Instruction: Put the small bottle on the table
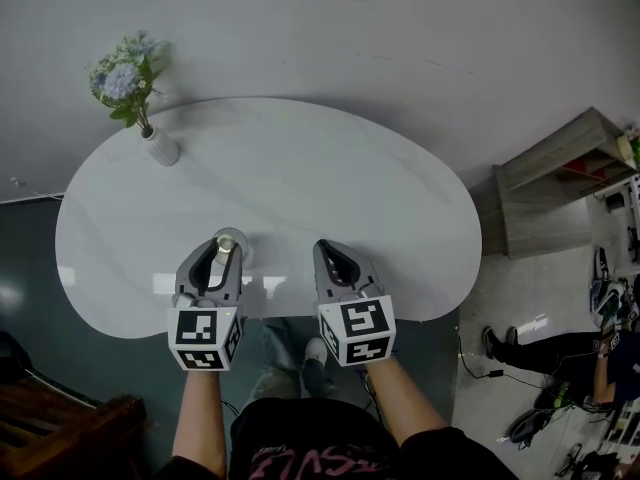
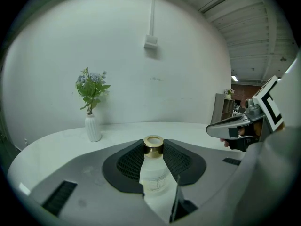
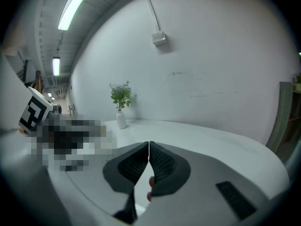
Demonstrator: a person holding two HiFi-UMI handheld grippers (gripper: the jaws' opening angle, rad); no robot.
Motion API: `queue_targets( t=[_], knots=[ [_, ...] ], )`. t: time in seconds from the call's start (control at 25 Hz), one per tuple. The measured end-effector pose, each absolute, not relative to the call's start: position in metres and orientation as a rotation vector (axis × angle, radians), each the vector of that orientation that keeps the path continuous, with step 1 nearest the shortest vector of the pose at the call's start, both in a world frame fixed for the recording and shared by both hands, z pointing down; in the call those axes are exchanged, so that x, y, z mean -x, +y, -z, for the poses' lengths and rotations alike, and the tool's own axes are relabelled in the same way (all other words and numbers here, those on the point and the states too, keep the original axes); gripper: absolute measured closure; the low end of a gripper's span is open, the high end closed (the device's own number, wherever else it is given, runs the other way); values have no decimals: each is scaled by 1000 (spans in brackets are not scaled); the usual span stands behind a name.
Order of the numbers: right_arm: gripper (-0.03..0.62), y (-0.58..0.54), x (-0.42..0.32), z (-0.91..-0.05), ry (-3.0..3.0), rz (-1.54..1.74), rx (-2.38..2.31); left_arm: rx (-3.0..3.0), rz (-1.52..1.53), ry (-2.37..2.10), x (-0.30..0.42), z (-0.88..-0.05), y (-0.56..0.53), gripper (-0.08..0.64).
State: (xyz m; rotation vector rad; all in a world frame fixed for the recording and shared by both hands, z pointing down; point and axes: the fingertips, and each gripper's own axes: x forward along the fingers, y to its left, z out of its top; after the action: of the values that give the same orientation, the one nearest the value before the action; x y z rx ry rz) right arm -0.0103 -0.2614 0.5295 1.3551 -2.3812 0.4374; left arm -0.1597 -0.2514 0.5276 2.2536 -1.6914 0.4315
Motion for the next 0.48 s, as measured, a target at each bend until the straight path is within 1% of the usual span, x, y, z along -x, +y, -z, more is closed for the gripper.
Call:
queue_targets(
  t=[0.48],
  knots=[
    [525, -271, 11, -554, -2343, -490, -1324, -2238, -486, -1656, 156, -551, -266, 434]
  ],
)
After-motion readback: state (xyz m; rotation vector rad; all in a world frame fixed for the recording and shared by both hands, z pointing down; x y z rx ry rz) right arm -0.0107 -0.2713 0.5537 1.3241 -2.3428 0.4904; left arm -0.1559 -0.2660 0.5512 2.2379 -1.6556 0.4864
